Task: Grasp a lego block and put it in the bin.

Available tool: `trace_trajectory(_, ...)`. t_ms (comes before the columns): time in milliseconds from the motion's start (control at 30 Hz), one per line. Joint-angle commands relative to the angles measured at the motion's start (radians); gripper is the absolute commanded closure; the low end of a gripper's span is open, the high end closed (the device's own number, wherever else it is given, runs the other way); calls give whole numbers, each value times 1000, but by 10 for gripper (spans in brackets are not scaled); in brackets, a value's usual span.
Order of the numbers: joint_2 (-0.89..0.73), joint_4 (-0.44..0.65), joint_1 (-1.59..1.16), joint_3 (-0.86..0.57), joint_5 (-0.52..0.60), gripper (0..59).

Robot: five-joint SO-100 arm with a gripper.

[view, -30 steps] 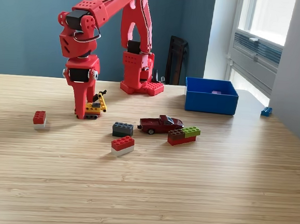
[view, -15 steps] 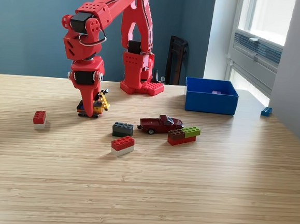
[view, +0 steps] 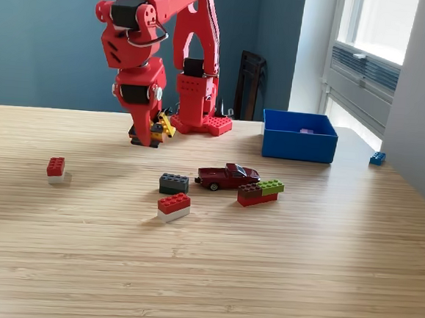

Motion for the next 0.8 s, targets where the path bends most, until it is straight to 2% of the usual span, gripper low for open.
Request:
trace_trajectory(33,167,63,-160,-78,52,586)
trace_trajectory(233,330,63,-477,-11,167,586)
trace_trajectory(400,379,61,-799,-52,288,586)
trace_trajectory(567,327,58,-1089,-143,341,586)
trace_trajectory(800,175,60,-1399,-247,385,586)
